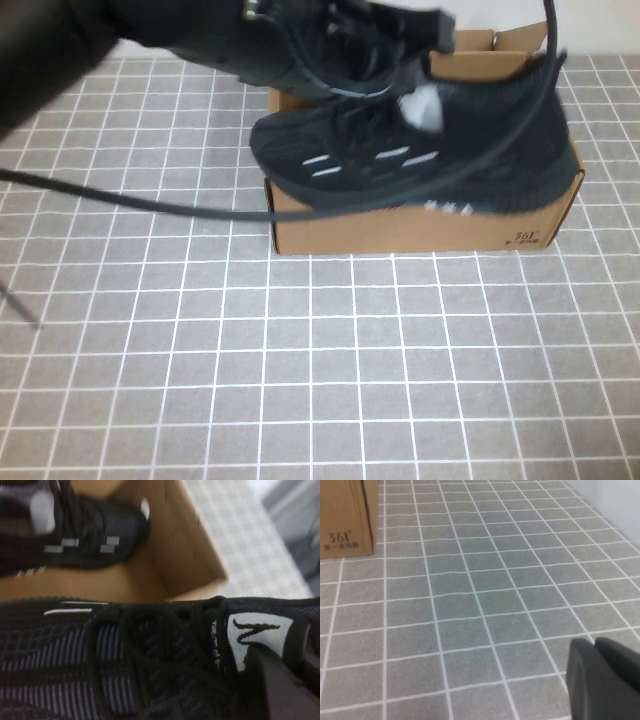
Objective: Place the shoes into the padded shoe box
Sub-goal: Place the shoe in the shoe box
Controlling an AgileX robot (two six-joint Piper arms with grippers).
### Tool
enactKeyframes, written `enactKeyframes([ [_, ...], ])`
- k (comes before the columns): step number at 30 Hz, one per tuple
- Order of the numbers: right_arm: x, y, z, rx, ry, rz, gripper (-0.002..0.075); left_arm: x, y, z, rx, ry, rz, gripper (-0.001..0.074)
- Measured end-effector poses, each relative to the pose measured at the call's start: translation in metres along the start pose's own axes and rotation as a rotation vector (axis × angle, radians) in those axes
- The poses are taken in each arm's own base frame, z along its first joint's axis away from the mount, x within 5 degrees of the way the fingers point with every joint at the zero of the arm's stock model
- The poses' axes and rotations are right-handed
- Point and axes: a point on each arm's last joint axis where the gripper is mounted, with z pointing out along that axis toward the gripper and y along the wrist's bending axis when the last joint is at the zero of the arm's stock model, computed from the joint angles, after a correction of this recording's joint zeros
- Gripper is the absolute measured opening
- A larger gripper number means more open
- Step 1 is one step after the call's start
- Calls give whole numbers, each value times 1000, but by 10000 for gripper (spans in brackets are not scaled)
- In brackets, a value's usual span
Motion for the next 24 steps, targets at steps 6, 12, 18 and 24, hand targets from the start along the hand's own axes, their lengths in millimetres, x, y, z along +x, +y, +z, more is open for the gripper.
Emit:
enactKeyframes([
  [6,0,0,0,0,0,0,-8,-9,6,36,34,-126,-131,4],
  [12,0,0,0,0,0,0,-8,-14,11,72,45,-177,-159,4],
  [18,0,0,0,1,0,-2,-8,-26,11,98,18,-184,-104,4],
  [24,0,0,0,2,-1,-5,-8,-33,14,111,-37,-171,-26,4],
])
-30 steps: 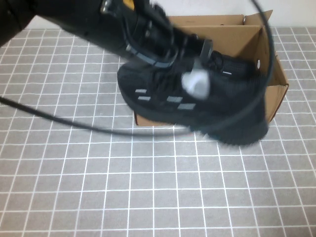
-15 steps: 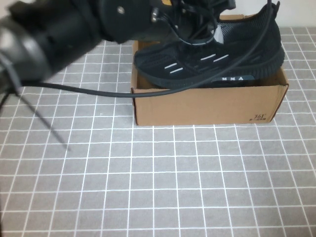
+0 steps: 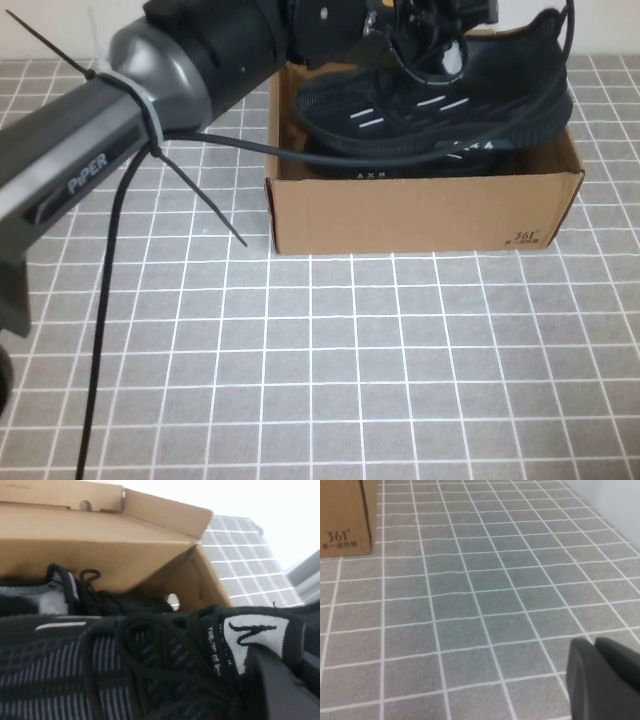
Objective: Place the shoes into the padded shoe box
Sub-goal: Place the shoe in the shoe box
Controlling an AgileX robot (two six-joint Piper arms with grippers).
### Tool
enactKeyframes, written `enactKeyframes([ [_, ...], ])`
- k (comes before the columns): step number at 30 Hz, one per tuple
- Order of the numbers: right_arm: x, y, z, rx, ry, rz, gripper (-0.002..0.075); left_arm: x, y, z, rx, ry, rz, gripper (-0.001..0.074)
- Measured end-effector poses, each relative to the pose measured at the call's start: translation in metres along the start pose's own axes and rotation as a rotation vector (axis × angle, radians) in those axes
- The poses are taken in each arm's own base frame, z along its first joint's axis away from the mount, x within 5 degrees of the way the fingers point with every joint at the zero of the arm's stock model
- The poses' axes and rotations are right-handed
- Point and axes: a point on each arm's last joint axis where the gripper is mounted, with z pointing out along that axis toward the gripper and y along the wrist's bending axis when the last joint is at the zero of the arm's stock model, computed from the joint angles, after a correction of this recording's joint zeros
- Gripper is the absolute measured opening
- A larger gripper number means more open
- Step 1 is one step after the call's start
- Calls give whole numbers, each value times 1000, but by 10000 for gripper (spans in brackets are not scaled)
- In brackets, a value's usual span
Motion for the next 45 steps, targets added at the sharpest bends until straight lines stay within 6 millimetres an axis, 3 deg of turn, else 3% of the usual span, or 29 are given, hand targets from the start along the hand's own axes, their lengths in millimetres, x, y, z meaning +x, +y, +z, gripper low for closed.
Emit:
enactKeyframes([
  [8,0,0,0,0,0,-1,-8,8,10,14,-64,24,72,3],
  [20,0,0,0,3,-1,-7,-8,16,16,39,-40,-28,1,3],
  [34,0,-2,0,17,-4,-41,-8,11,17,40,-17,-75,-11,3],
  [45,0,-2,0,17,-4,-41,-8,18,22,41,-64,-3,-12,3],
])
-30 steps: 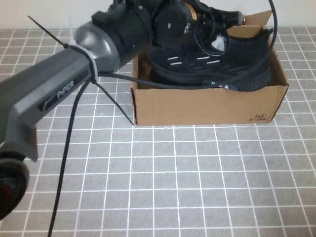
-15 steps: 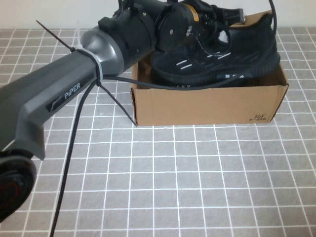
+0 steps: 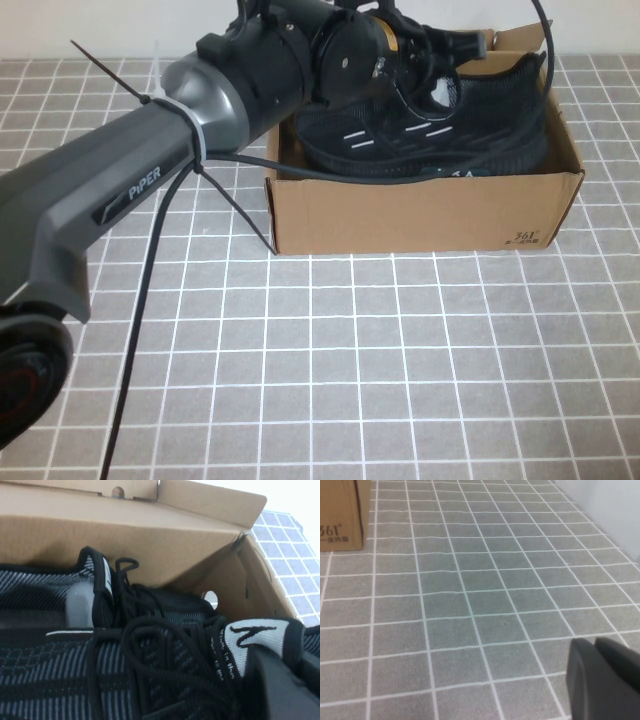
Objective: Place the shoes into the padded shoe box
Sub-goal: Place the shoe in the shoe box
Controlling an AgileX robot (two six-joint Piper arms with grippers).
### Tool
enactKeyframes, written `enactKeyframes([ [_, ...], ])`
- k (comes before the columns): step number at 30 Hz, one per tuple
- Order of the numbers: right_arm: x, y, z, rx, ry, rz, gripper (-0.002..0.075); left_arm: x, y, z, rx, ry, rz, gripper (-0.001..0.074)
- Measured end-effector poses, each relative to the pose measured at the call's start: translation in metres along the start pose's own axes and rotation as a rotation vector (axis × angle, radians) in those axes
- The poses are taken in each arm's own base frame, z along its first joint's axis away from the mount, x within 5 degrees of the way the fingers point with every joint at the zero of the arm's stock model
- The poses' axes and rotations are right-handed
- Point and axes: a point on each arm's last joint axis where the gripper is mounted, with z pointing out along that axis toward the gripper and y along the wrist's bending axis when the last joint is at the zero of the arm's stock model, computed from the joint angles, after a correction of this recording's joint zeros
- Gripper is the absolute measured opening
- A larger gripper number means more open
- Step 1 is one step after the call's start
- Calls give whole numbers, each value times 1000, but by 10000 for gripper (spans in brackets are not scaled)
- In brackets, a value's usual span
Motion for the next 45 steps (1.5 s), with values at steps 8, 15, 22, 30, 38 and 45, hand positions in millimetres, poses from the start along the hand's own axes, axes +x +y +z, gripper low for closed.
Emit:
enactKeyframes([
  [8,0,-1,0,11,-3,-27,-8,1,0,0,-4,7,-13,2],
  [15,0,-1,0,15,-4,-37,-8,7,4,6,-1,-22,-95,3],
  [22,0,-1,0,16,-4,-39,-8,18,-15,6,-13,-53,19,3],
  [30,0,-1,0,16,-4,-39,-8,23,-28,4,7,-80,59,2],
  [38,0,-2,0,26,-2,-63,-8,21,-27,3,-12,-102,-24,2],
  [45,0,-4,0,46,-2,-108,-8,17,-16,1,-130,-154,-118,2],
])
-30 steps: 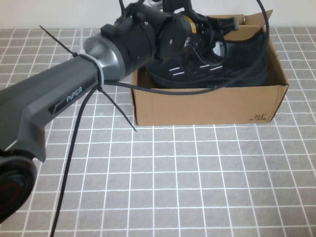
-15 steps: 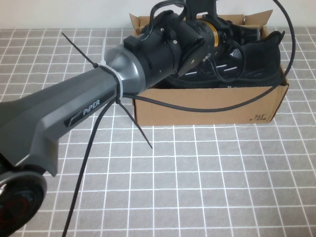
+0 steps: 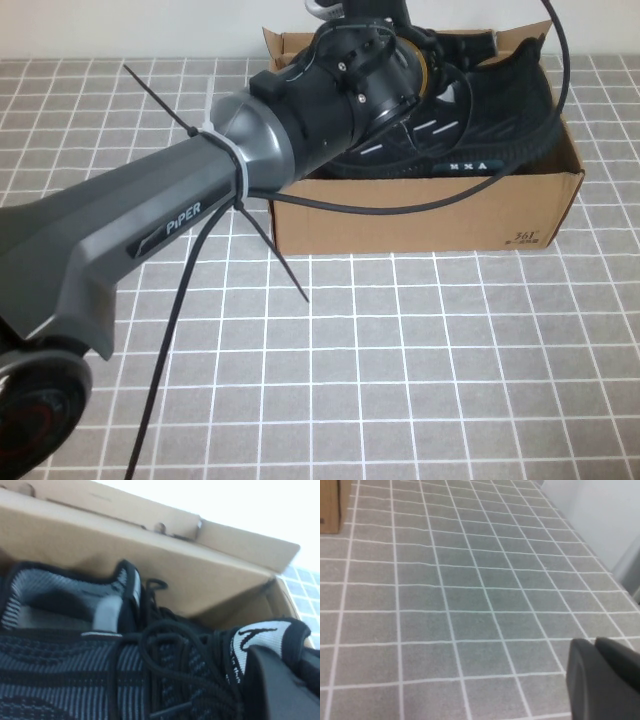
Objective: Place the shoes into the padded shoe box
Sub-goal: Place the shoe in the shoe box
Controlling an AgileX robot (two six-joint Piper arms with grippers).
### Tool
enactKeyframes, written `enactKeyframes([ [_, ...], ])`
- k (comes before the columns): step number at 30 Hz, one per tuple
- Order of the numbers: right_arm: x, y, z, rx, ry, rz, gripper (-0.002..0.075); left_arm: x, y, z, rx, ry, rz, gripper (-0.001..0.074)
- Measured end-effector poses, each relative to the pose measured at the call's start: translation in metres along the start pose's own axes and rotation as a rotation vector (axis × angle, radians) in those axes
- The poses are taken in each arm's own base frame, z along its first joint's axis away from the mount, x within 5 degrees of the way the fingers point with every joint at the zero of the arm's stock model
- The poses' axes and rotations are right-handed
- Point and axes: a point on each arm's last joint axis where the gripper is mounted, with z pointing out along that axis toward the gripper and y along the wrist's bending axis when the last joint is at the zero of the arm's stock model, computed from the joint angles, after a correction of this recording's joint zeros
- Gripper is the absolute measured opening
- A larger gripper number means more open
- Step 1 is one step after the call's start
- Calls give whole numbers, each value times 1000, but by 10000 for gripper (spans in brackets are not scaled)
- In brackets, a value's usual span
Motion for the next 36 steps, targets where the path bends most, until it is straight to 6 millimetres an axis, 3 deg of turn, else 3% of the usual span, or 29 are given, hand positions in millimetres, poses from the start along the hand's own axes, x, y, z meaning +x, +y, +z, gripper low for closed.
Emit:
enactKeyframes([
  [29,0,-1,0,11,2,-24,-8,11,4,14,-6,-11,179,6],
  [32,0,-1,0,11,2,-24,-8,13,4,14,-5,7,199,42],
  [36,0,-1,0,11,4,-24,-8,15,5,14,-16,36,243,179],
])
